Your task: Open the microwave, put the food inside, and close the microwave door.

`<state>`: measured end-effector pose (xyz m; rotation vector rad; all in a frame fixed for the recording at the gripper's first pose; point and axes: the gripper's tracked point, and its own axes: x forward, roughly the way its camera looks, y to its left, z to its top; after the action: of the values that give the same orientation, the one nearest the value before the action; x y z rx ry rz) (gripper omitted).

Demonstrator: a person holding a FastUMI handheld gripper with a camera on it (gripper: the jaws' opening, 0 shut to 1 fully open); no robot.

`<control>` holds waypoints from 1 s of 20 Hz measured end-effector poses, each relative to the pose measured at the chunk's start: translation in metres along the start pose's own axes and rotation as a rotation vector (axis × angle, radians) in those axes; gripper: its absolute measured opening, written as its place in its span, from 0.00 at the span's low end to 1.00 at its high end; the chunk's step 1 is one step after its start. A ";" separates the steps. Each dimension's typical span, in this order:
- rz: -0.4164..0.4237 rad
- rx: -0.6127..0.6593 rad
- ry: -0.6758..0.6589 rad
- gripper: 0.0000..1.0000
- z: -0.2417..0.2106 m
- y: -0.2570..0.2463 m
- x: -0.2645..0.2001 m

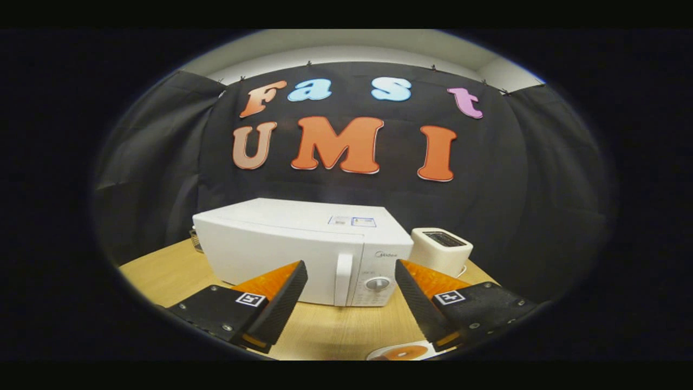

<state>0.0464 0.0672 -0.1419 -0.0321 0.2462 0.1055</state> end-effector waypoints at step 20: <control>-0.057 0.086 0.141 0.24 -0.065 0.005 0.086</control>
<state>0.1135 0.0778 -0.2261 0.0394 0.3899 0.0353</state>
